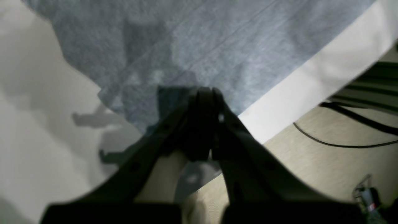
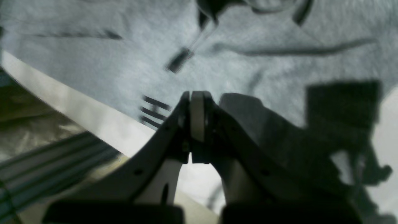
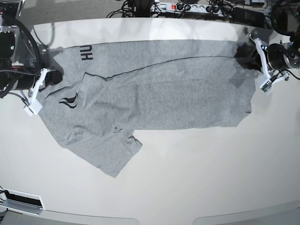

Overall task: Layout the t-shirt on the table in an organized manner, then fold the t-shirt properly
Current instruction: 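Grasp the shirt edge with both grippers and pull it taut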

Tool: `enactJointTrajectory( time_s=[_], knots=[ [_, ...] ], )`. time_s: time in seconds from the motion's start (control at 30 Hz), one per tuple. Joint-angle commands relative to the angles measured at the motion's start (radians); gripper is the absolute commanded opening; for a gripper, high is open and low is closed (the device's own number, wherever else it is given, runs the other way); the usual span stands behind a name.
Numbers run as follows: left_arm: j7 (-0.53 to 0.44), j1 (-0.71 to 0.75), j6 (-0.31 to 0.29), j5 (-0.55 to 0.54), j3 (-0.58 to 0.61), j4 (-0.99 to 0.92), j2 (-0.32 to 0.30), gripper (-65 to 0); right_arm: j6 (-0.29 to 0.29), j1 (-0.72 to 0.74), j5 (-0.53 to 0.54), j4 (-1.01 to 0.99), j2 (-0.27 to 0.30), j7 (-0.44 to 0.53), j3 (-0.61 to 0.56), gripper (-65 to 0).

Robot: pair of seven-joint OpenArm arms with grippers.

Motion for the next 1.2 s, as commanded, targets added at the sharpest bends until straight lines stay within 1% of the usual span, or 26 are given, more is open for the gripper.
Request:
enactJointTrajectory(
  time_s=[0.0, 0.13, 0.2, 0.27, 0.33, 0.43, 0.5, 0.53, 0.6, 0.7, 0.77, 0.9, 0.97, 1.07, 1.1, 1.17],
  knots=[
    [-0.019, -0.013, 0.014, 0.005, 0.003, 0.030, -0.021, -65.0, 0.005, 0.012, -0.008, 0.015, 0.018, 0.041, 0.006, -65.0],
    [-0.026, -0.014, 0.080, 0.054, 0.042, 0.051, -0.021, -65.0, 0.005, -0.023, -0.121, 0.015, 0.013, 0.167, 0.001, -65.0],
    [-0.026, -0.015, 0.104, 0.071, 0.054, 0.051, -0.020, -65.0, 0.005, -0.042, -0.184, 0.015, 0.012, 0.225, -0.019, -65.0],
    [-0.035, -0.015, 0.107, 0.071, 0.058, 0.051, -0.011, -65.0, 0.005, -0.054, -0.243, 0.015, 0.012, 0.283, -0.050, -65.0],
    [-0.042, -0.015, 0.107, 0.077, 0.058, 0.051, 0.009, -65.0, 0.005, -0.054, -0.285, 0.015, 0.012, 0.320, -0.086, -65.0],
    [-0.045, -0.014, 0.107, 0.125, 0.058, 0.045, 0.061, -65.0, 0.005, -0.053, -0.335, 0.015, 0.012, 0.367, -0.137, -65.0],
    [-0.063, -0.015, 0.093, 0.153, 0.058, 0.029, 0.098, -65.0, 0.005, -0.053, -0.378, 0.015, 0.012, 0.383, -0.164, -65.0],
    [-0.080, -0.015, 0.084, 0.169, 0.058, 0.021, 0.112, -65.0, 0.000, -0.053, -0.402, 0.015, 0.012, 0.394, -0.175, -65.0],
    [-0.119, -0.015, 0.073, 0.179, 0.058, 0.011, 0.129, -65.0, -0.030, -0.053, -0.444, 0.015, 0.012, 0.423, -0.190, -65.0],
    [-0.124, -0.018, 0.074, 0.196, 0.058, 0.007, 0.157, -65.0, -0.052, -0.054, -0.498, 0.015, 0.012, 0.455, -0.193, -65.0],
    [-0.129, -0.018, 0.075, 0.217, 0.058, -0.004, 0.175, -65.0, -0.070, -0.054, -0.508, 0.015, 0.012, 0.459, -0.193, -65.0],
    [-0.175, -0.029, 0.073, 0.235, 0.059, -0.095, 0.205, -65.0, -0.072, -0.054, -0.507, 0.013, 0.011, 0.460, -0.194, -65.0],
    [-0.176, -0.052, 0.066, 0.235, 0.059, -0.164, 0.206, -65.0, -0.072, -0.054, -0.505, 0.009, 0.009, 0.460, -0.194, -65.0],
    [-0.172, -0.077, 0.049, 0.247, 0.059, -0.233, 0.203, -65.0, -0.051, -0.053, -0.505, -0.012, 0.006, 0.471, -0.194, -65.0],
    [-0.175, -0.078, 0.050, 0.264, 0.059, -0.240, 0.203, -65.0, -0.040, -0.054, -0.505, -0.022, 0.006, 0.475, -0.194, -65.0],
    [-0.175, -0.079, 0.051, 0.280, 0.059, -0.241, 0.203, -65.0, -0.038, -0.054, -0.505, -0.039, 0.006, 0.474, -0.194, -65.0]
  ],
)
